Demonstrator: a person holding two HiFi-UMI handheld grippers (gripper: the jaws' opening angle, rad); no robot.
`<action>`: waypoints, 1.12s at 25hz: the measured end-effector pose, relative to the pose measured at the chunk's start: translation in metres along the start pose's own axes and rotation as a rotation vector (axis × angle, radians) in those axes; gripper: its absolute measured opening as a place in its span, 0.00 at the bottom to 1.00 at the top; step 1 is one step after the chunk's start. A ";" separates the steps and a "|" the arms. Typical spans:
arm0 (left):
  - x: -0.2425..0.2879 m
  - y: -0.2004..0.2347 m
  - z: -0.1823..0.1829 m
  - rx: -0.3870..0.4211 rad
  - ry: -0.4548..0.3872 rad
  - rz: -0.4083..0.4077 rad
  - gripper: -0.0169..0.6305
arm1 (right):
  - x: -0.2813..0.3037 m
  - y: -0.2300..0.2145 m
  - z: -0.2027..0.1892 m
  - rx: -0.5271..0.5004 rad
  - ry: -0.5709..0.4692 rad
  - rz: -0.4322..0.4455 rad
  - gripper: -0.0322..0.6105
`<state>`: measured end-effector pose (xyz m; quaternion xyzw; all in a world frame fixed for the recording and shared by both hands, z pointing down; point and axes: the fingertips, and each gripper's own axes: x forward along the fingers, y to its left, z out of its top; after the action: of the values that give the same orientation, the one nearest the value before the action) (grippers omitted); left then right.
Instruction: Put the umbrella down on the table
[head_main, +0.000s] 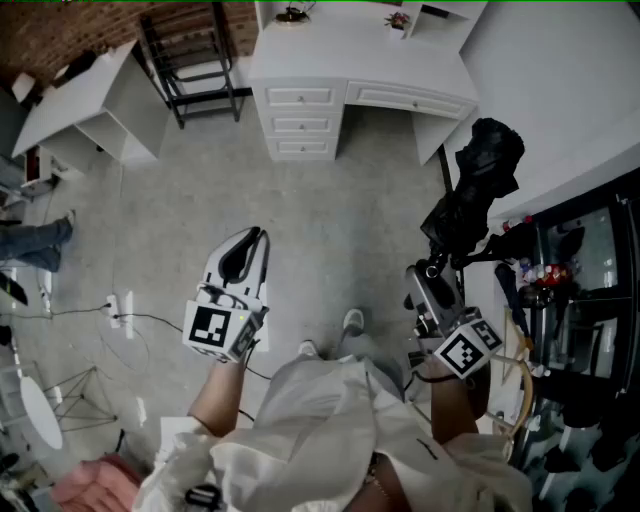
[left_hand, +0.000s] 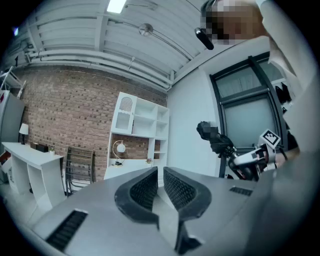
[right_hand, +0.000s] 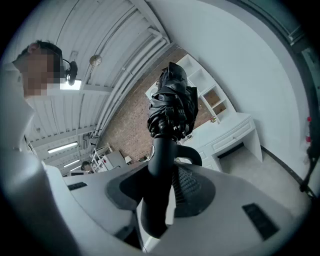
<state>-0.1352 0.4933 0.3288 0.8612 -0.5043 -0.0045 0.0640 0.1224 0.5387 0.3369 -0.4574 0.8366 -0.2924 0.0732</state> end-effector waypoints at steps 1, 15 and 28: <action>-0.013 -0.002 -0.004 0.002 0.016 0.008 0.11 | -0.008 0.010 -0.002 -0.001 0.001 0.005 0.27; -0.085 -0.051 -0.003 0.016 0.018 0.042 0.11 | -0.089 0.044 -0.016 -0.014 -0.027 0.021 0.28; -0.091 -0.132 -0.006 0.072 -0.008 0.095 0.11 | -0.158 0.002 0.000 -0.017 -0.042 0.092 0.28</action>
<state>-0.0651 0.6369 0.3145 0.8380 -0.5446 0.0132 0.0313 0.2111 0.6665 0.3126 -0.4251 0.8575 -0.2720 0.1001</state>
